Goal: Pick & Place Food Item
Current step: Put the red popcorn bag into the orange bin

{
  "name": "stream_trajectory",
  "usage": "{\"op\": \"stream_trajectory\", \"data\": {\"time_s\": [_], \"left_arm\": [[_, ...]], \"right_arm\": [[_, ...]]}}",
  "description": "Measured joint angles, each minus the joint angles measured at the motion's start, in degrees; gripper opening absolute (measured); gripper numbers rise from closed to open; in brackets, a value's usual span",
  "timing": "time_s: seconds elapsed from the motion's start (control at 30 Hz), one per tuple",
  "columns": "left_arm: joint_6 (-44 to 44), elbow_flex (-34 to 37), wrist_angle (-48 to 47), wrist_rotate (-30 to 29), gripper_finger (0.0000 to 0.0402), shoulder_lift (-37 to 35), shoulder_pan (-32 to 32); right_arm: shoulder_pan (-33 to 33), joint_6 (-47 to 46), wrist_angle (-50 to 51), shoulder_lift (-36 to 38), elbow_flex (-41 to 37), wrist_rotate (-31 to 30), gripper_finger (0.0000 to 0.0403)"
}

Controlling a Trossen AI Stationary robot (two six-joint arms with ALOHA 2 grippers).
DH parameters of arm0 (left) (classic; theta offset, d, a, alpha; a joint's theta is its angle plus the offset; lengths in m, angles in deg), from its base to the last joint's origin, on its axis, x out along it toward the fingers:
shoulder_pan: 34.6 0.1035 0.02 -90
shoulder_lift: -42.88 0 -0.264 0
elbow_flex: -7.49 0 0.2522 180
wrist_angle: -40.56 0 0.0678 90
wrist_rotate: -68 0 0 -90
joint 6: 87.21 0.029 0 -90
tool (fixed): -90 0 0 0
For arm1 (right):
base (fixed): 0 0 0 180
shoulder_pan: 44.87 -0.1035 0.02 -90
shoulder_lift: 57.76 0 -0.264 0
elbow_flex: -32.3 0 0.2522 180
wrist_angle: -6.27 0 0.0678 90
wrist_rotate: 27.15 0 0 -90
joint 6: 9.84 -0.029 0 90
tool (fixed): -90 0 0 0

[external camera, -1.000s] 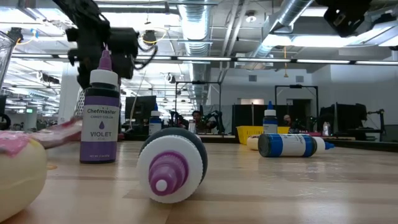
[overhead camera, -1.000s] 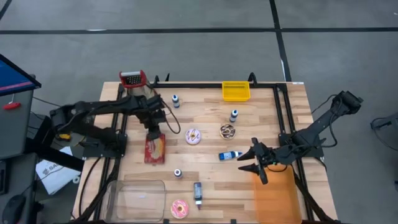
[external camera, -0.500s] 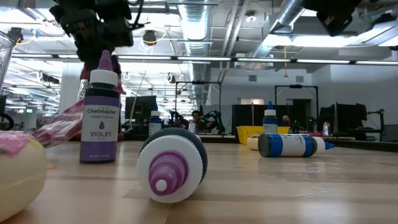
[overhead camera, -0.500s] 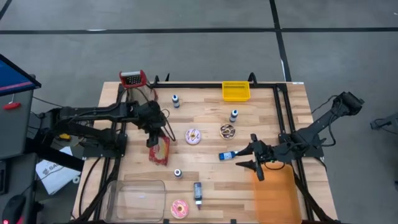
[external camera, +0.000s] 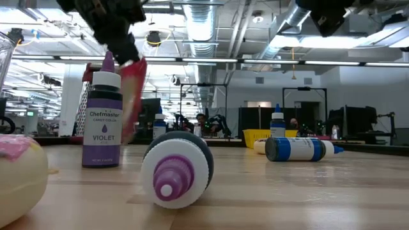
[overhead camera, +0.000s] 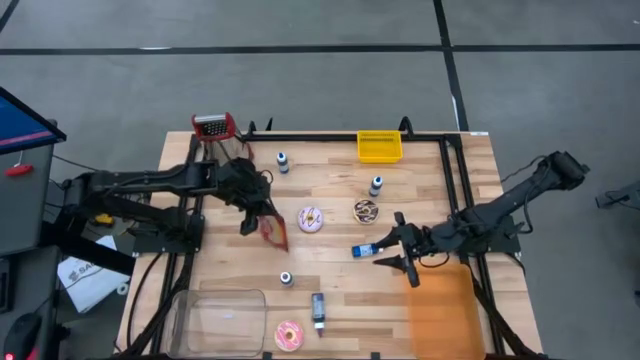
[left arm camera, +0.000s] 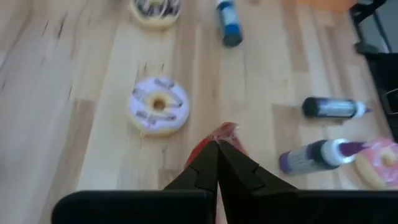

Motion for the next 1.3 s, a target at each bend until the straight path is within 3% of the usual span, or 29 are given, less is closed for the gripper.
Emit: {"op": "stream_trajectory", "data": {"time_s": [0.43, 0.67, 0.8, 1.0, 1.3], "left_arm": [[1.5, -6.8, 1.3, 0.0, 0.0000, 0.0, -6.9], [3.1, -7.3, 10.0, -0.3, 0.0000, 0.4, -10.0], [5.9, -7.3, 15.8, -3.6, 0.0000, 2.1, -12.5], [8.9, -7.3, 23.1, -6.7, 0.0000, 6.0, -13.9], [9.1, -7.3, 30.1, -7.1, 0.0000, 10.9, -14.1]], "right_arm": [[4.3, 7.2, 0.5, -5.4, 8.3, 2.9, 0.0182], [10.7, 10.5, 4.6, -11.4, 14.7, 8.7, 0.0222], [14.8, 11.7, 6.8, -12.9, 18.6, 12.3, 0.0240], [17.9, 13.7, 7.7, -15.7, 22.3, 16.9, 0.0245], [19.6, 16.3, 8.1, -21.5, 26.7, 18.0, 0.0245]]}}
